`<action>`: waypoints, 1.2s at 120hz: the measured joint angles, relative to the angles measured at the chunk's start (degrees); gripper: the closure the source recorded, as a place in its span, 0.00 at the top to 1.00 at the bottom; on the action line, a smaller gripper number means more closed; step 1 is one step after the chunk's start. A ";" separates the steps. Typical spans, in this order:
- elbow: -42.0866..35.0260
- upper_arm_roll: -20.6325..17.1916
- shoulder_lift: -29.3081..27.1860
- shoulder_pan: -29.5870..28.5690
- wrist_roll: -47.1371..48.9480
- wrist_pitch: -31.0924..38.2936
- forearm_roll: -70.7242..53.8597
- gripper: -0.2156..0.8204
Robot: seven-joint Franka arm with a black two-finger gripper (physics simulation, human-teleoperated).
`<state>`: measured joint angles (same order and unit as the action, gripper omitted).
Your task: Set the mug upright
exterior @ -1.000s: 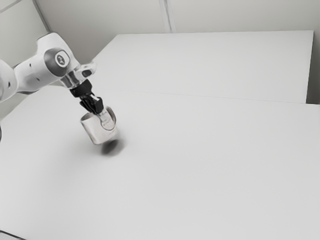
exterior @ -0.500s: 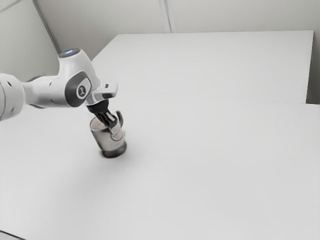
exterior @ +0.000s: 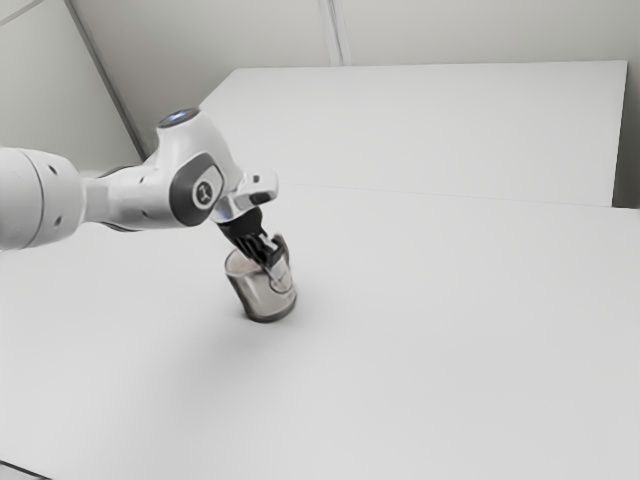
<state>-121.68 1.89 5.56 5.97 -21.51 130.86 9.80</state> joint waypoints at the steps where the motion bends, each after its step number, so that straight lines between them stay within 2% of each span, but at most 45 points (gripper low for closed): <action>1: 0.04 -0.01 0.09 0.00 0.07 0.03 -0.18 0.04; 34: 1.11 0.05 1.63 1.67 2.18 0.34 -4.22 0.05; 40: 1.13 0.05 1.61 2.08 2.34 0.25 -4.22 0.12; 58: 1.24 0.05 1.16 2.31 2.68 -0.07 -4.09 0.42; 75: 2.05 0.05 -1.06 2.27 3.43 -1.08 -4.07 0.59; 101: 11.67 0.07 -0.60 2.24 4.34 -6.73 -4.14 0.70; 111: 19.14 -0.41 1.52 0.19 4.58 -11.33 -4.33 0.73; 136: 27.51 0.90 0.87 -4.16 4.54 -23.01 -5.63 0.76; 144: 33.57 0.97 3.09 -4.81 4.50 -27.27 -5.90 0.76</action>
<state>-88.11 2.86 8.65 1.16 -17.01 103.60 3.89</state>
